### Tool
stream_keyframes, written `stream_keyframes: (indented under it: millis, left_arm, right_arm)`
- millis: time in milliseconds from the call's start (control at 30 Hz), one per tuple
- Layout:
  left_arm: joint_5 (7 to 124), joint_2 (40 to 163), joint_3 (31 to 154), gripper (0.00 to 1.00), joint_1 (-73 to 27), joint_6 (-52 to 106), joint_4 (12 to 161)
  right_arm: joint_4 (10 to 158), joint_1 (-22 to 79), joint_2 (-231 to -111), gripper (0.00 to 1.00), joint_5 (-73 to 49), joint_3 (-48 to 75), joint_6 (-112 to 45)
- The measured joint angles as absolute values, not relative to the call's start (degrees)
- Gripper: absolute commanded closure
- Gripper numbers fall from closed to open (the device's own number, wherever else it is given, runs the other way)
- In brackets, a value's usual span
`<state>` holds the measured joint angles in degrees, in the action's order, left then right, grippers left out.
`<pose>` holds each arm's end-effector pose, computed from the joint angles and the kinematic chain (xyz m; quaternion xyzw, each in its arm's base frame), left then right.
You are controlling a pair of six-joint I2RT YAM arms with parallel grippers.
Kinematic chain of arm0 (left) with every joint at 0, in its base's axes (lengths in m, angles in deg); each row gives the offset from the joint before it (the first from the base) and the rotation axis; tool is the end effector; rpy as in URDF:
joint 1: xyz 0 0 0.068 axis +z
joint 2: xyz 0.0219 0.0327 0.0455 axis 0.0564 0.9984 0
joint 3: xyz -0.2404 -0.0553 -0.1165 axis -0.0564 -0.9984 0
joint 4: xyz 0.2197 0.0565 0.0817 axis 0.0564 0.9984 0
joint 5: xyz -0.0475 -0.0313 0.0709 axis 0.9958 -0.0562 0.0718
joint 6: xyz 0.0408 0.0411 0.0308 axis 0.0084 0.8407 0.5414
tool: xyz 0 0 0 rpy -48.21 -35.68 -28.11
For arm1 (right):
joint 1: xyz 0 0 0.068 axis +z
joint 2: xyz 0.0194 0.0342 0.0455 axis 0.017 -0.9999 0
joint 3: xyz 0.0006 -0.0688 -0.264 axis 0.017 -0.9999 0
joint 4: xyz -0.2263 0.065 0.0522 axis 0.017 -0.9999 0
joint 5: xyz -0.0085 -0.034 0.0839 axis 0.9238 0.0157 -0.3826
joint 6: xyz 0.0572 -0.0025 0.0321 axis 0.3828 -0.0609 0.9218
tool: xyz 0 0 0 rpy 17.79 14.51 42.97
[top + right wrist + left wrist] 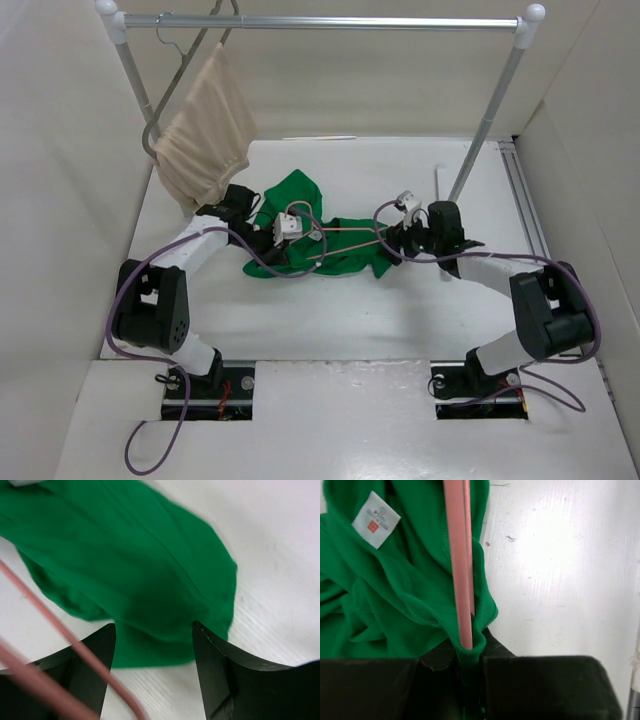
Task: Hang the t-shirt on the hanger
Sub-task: Place tshirt on hanger
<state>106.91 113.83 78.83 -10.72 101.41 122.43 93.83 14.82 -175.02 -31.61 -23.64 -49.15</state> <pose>0.2634 -0.1060 0.2243 0.6218 0.6339 -0.2876 0.3590 0.2720 0.1020 0.1824 -0.2883 0.8278 0.2412 0.4166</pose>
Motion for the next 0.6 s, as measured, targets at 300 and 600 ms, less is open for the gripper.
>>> stream_keyframes:
  millis: [300,600]
  left_arm:
    - [111.5,114.7,79.1,1.0,-10.1,98.7,121.1]
    - [115.3,116.8,79.6,1.0,-8.9,102.0,124.3]
  right_arm:
    - [113.8,18.5,-181.5,0.32,-33.0,-21.0,-35.9]
    - [129.0,19.4,-193.3,0.33,-36.2,-18.3,-23.9]
